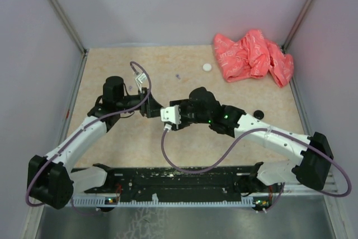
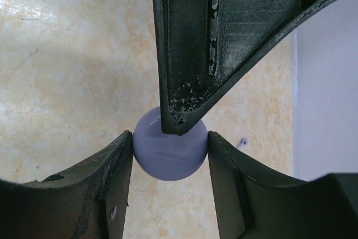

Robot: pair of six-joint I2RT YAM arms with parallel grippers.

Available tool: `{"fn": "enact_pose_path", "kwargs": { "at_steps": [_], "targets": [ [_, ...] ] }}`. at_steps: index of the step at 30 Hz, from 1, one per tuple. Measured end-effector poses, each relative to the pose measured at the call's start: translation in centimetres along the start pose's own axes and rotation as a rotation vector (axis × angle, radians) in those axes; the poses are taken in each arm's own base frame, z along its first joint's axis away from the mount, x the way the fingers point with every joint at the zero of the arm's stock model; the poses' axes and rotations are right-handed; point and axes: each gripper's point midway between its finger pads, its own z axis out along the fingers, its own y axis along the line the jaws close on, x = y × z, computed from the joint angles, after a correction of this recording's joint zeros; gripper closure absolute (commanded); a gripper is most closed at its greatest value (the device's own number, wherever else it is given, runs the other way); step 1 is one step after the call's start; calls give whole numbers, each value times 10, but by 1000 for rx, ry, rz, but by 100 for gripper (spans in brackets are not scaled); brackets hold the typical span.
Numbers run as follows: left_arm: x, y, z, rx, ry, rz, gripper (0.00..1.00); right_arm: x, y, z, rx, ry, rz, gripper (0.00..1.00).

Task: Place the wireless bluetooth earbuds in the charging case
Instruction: Pick up the charging case at the center of the board.

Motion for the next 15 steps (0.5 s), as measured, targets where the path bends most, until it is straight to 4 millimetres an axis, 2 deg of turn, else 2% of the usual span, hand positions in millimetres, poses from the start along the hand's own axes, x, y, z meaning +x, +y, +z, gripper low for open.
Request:
{"fn": "enact_pose_path", "kwargs": {
  "at_steps": [10, 15],
  "targets": [
    [4, -5, 10, 25, 19, -3, 53, 4, 4, 6, -15, 19, -18, 51],
    [6, -1, 11, 18, 20, -9, 52, 4, 4, 7, -14, 22, -21, 52]
  ]
}}
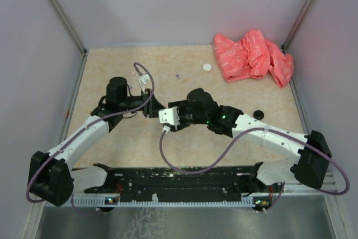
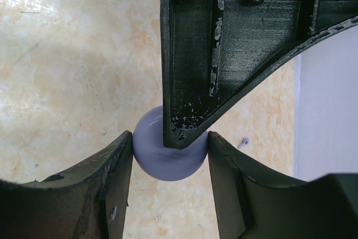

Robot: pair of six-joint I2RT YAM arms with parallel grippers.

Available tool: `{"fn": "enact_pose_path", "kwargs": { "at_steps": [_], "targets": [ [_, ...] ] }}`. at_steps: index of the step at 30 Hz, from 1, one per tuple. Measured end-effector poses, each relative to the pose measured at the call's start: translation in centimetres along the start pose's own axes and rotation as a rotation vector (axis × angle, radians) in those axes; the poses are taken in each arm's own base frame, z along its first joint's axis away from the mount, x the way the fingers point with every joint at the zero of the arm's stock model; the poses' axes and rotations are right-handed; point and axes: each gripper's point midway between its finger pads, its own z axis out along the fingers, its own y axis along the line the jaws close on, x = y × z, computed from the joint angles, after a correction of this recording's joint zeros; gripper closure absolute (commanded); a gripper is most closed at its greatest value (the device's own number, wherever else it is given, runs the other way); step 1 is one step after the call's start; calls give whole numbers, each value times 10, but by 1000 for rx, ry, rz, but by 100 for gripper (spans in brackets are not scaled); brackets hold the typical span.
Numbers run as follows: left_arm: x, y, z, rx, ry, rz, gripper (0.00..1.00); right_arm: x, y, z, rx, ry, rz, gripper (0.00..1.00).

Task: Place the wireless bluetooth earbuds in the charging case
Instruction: Pick up the charging case at the center of the board.

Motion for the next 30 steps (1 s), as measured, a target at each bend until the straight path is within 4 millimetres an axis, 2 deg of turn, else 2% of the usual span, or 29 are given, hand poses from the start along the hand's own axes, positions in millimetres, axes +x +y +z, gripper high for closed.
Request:
{"fn": "enact_pose_path", "kwargs": {
  "at_steps": [7, 10, 15, 18, 22, 25, 30],
  "targets": [
    [5, 0, 2, 8, 12, -7, 52, -2, -2, 0, 10, -2, -17, 52],
    [9, 2, 3, 11, 21, -24, 61, -5, -5, 1, 21, -12, -23, 52],
    [13, 2, 4, 27, 31, -58, 81, -5, -5, 1, 23, -11, -26, 51],
    [13, 2, 4, 31, 27, -69, 86, -6, -5, 1, 26, -10, -27, 42],
    [11, -1, 3, 34, 15, -42, 89, -8, -8, 1, 41, -22, -20, 23],
    [8, -4, 0, 30, -3, -6, 93, -10, -9, 0, 61, -39, -3, 19],
    [4, -10, -8, 14, -60, 93, 96, -17, -11, -9, 80, -71, 85, 18]
  ]
}}
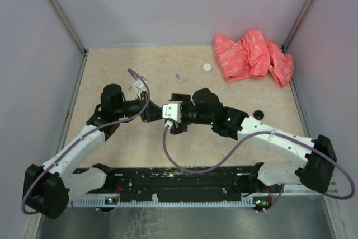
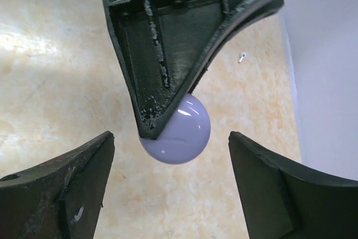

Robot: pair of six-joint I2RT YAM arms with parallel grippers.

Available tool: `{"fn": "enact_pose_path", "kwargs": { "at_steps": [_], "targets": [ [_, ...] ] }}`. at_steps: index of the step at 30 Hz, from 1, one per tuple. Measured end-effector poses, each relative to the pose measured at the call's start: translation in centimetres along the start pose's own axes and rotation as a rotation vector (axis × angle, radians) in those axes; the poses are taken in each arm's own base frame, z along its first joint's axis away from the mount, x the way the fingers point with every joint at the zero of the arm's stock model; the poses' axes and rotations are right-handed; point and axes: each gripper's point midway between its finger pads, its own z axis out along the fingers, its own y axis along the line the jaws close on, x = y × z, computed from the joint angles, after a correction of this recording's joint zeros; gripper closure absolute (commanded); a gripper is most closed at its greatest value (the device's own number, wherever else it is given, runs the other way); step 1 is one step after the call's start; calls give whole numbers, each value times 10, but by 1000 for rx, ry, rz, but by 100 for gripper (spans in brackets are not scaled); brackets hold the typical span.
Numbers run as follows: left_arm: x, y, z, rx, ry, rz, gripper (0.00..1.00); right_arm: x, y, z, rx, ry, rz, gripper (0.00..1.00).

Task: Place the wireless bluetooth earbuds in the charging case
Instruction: Pick up the charging case at the center of the board.

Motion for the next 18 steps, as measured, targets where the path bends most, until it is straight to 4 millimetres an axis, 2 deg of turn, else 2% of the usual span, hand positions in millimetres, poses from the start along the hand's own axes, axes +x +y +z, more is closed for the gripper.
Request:
{"fn": "enact_pose_path", "kwargs": {
  "at_steps": [9, 14, 18],
  "targets": [
    [4, -1, -10, -9, -97, 123, 94, -18, -18, -24, 24, -163, 281, 19],
    [8, -1, -12, 11, -145, 165, 93, -23, -13, -26, -4, -266, 469, 24],
    [2, -9, -16, 42, -199, 231, 94, -21, -12, -26, -6, -352, 646, 26]
  ]
}}
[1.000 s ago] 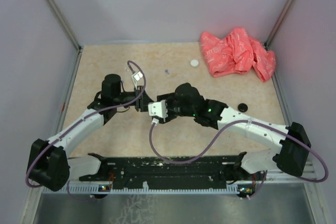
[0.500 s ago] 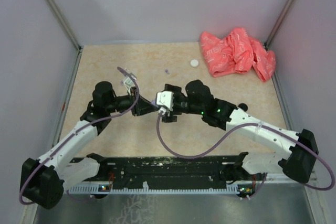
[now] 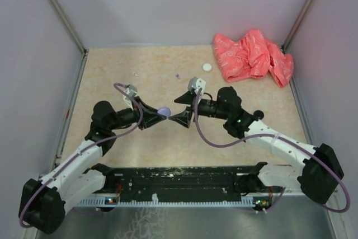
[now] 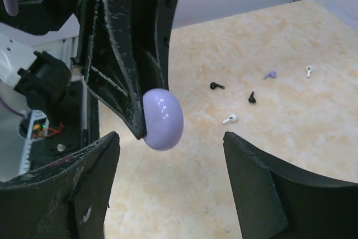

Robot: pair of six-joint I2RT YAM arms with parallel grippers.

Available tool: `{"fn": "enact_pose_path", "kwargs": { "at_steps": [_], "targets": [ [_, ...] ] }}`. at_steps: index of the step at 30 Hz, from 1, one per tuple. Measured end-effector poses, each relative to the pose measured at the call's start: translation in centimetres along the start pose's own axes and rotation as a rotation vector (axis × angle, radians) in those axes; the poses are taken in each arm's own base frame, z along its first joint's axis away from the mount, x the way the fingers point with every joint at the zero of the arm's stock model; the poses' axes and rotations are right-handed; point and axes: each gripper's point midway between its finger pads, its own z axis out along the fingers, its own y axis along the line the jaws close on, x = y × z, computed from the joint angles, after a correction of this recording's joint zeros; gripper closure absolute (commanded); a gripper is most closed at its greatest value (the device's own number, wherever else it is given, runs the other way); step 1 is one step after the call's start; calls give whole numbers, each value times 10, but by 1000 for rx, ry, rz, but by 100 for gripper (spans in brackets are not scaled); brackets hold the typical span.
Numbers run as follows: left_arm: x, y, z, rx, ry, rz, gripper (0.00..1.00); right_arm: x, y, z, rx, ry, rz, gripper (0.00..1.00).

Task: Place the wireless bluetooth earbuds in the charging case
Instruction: Pick up the charging case at the center of the board.

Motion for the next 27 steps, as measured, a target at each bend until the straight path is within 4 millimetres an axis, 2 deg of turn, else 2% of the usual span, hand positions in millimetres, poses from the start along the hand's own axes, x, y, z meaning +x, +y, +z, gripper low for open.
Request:
{"fn": "enact_pose_path", "kwargs": {
  "at_steps": [6, 11, 16, 22, 27],
  "targets": [
    [-22, -15, -4, 41, -102, 98, 96, -6, 2, 0, -3, -159, 220, 29],
    [-33, -22, -5, 57, -150, 117, 96, -24, 7, 3, -59, -284, 314, 41],
    [-39, -28, -6, 80, -183, 118, 96, -37, 11, 8, -119, -358, 372, 49],
    [-45, -33, -6, 100, -210, 129, 96, -40, 18, 11, -188, -391, 424, 56],
    [-47, -35, -7, 109, -218, 129, 96, -44, 22, 10, -223, -408, 434, 59]
  ]
}}
